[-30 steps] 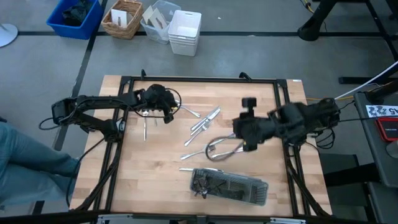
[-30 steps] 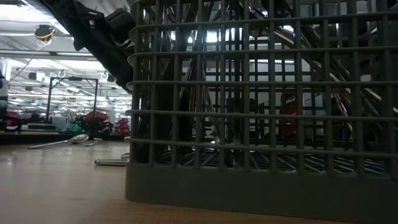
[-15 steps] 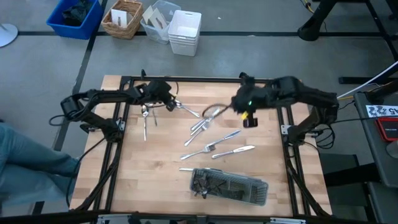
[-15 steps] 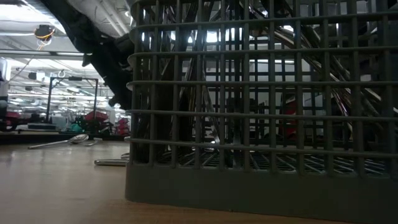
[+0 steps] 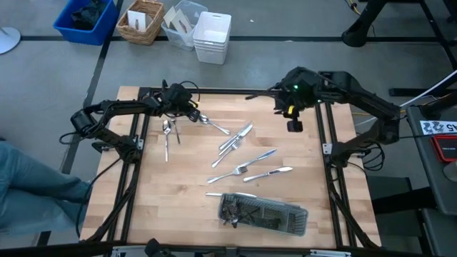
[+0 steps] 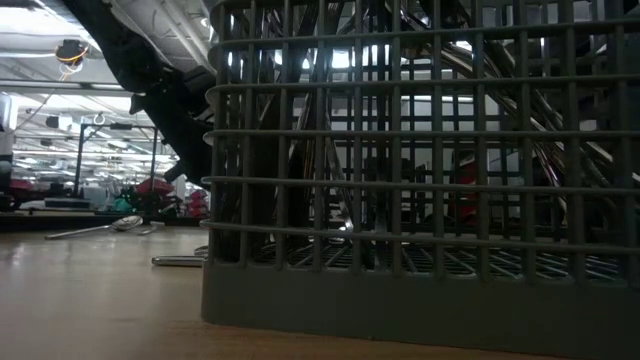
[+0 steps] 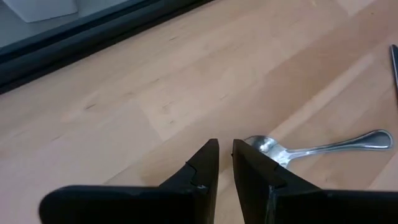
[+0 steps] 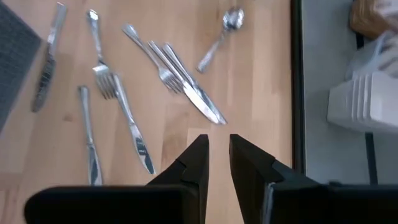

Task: Sort silverware
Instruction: Put the spoon into the gray silverware rack

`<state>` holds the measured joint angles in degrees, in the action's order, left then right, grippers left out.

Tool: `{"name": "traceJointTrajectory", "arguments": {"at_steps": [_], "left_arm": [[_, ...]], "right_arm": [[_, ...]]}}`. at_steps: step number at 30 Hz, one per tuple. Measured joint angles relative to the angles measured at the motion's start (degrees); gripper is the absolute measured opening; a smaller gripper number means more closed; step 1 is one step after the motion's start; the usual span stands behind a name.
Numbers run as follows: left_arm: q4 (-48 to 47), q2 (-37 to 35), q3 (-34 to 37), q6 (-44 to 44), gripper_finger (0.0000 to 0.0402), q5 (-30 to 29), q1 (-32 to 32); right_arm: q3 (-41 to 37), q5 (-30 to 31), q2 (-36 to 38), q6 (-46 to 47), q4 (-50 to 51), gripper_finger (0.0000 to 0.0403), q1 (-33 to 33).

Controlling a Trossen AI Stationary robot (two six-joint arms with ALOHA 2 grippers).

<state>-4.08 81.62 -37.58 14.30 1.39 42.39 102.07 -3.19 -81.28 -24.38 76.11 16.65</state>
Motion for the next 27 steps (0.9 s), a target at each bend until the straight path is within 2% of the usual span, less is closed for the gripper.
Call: {"name": "traceJointTrajectory", "arguments": {"at_steps": [6,12,15,21,27], "left_arm": [[0.7,0.0,0.0,-0.3,0.0041,-0.6,0.0],[-0.1,0.0,0.0,-6.8,0.0048,-1.5,-0.1],[-1.1,0.0,0.0,-6.8,0.0072,-1.5,-0.4],[-1.9,0.0,0.0,-0.8,0.0127,-1.4,-0.4],[-2.3,0.0,0.0,4.9,0.014,-1.4,-0.4]], "right_arm": [[-17.6,-3.3,9.7,0.0,-9.2,0.0065,5.7],[-34.4,-5.5,20.5,2.7,-19.8,0.0065,9.8],[-39.7,-5.5,24.7,3.4,-22.3,0.0065,10.7],[-47.9,-5.5,31.5,4.4,-28.8,0.0065,10.8],[-55.4,-5.5,37.8,6.2,-34.5,0.0065,10.8]]}}
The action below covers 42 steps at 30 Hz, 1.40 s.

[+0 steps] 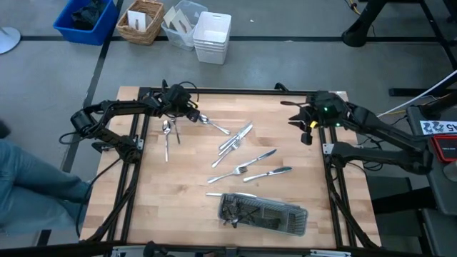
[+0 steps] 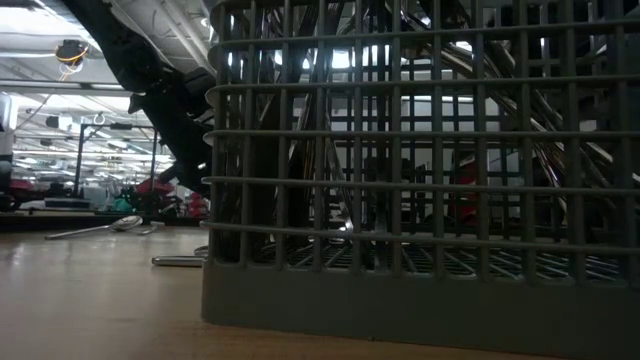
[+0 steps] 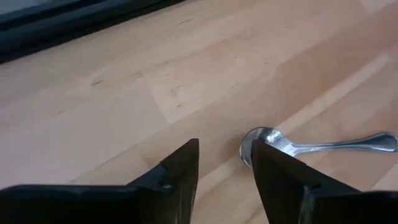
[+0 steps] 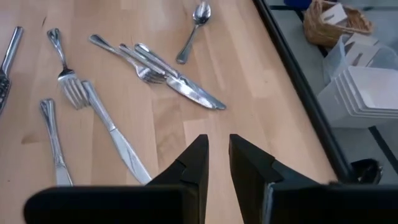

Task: Sort silverware
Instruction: Put the spoon into the gray silverware rack

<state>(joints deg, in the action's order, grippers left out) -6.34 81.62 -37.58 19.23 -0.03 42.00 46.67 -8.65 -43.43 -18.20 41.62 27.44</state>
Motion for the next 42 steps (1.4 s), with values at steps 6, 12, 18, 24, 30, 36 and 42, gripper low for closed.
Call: {"name": "traceJointTrajectory", "arguments": {"at_steps": [6,12,18,24,30,36,42], "left_arm": [[0.0,0.0,0.0,4.2,0.0136,0.0,0.0],[0.2,0.3,0.0,7.3,0.0137,0.3,-0.5],[0.7,4.4,0.0,7.9,0.0134,0.8,-2.9],[7.0,9.3,0.0,9.5,0.0132,1.0,-4.0],[12.2,13.4,0.0,11.2,0.0131,2.2,-4.2],[13.6,14.8,-0.1,11.2,0.0117,5.3,-4.2],[13.6,14.6,-0.1,11.3,0.0035,6.5,-4.1]], "right_arm": [[-4.7,0.0,3.5,2.6,-1.3,0.0065,0.0],[-7.8,0.0,5.1,4.1,-2.2,0.0065,0.0],[-11.2,0.0,5.8,4.9,-6.1,0.0065,0.0],[-12.9,0.0,5.8,6.1,-7.7,0.0065,0.0],[-13.1,0.0,5.8,6.2,-7.7,0.0065,0.0],[-13.1,0.0,5.8,6.2,-7.8,0.0065,0.0],[-13.1,0.0,5.8,7.2,-7.7,0.0065,0.0]]}}
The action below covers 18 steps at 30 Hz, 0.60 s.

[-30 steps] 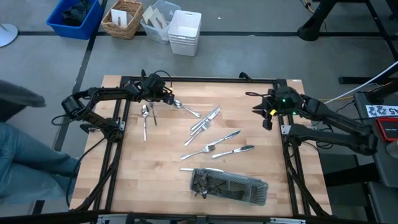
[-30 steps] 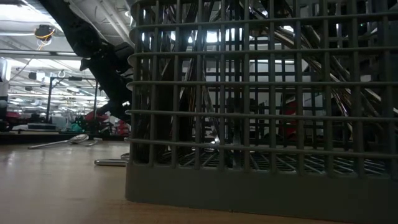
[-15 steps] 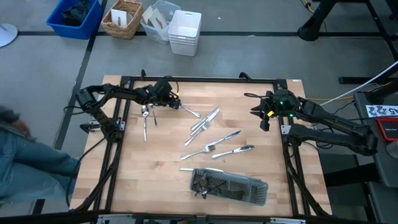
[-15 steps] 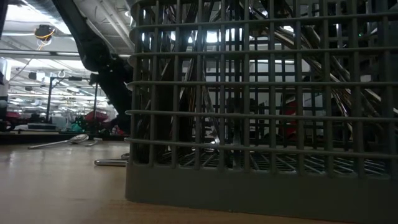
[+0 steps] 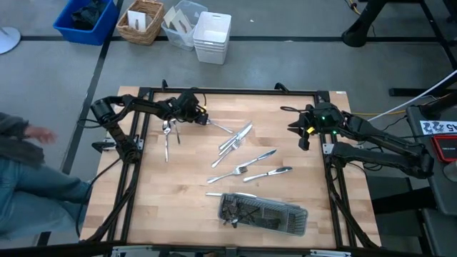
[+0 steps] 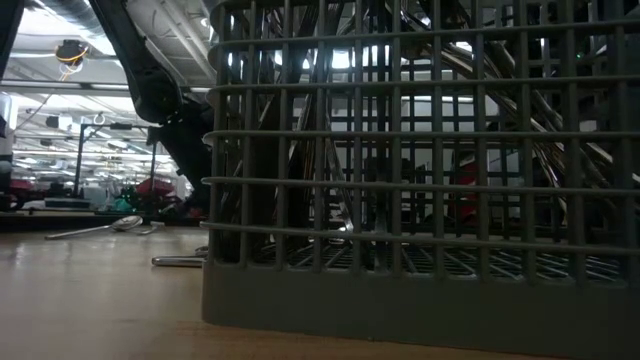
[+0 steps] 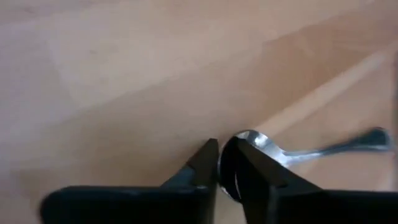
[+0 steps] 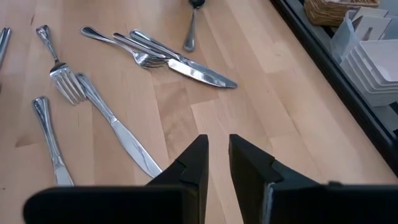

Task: Sort silverware
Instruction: Put the spoon into the gray silverware rack

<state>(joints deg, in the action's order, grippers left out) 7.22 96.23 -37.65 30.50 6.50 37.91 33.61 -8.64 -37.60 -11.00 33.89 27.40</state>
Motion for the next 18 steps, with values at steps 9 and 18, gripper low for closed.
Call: {"name": "traceJointTrajectory", "arguments": {"at_steps": [9,18], "left_arm": [[4.9,-2.0,0.1,0.5,0.0007,4.8,0.0],[8.6,-15.1,0.1,-8.3,0.0003,4.6,0.8]], "right_arm": [[0.0,0.0,0.0,0.3,0.0,0.0065,0.0],[0.0,0.0,0.0,0.3,0.0,0.0065,0.0]]}}
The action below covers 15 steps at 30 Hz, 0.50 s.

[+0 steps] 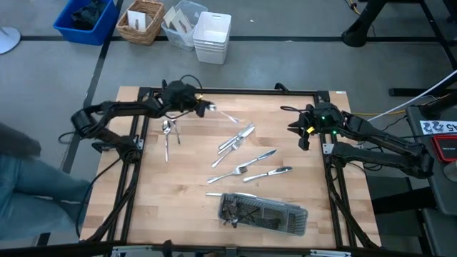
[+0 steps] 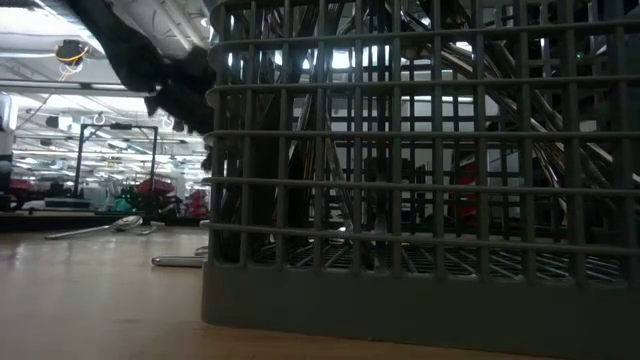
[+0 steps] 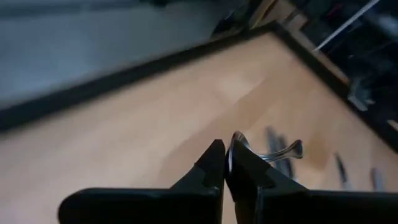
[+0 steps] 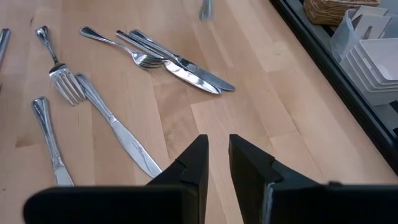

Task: Sort silverware
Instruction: Put the spoon into the gray silverware rack

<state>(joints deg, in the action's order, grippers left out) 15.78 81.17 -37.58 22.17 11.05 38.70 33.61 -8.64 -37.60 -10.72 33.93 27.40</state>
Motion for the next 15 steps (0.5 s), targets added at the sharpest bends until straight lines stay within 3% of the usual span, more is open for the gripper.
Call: {"name": "traceJointTrajectory", "arguments": {"at_steps": [8,15], "left_arm": [[-0.4,-16.3,0.0,-15.6,0.0002,2.5,-4.7],[-0.2,-28.6,-0.1,-27.5,0.0001,8.0,-15.5]], "right_arm": [[0.0,0.0,0.0,0.7,0.0,0.0065,0.0],[0.0,0.0,0.0,2.3,0.0,0.0065,0.0]]}}
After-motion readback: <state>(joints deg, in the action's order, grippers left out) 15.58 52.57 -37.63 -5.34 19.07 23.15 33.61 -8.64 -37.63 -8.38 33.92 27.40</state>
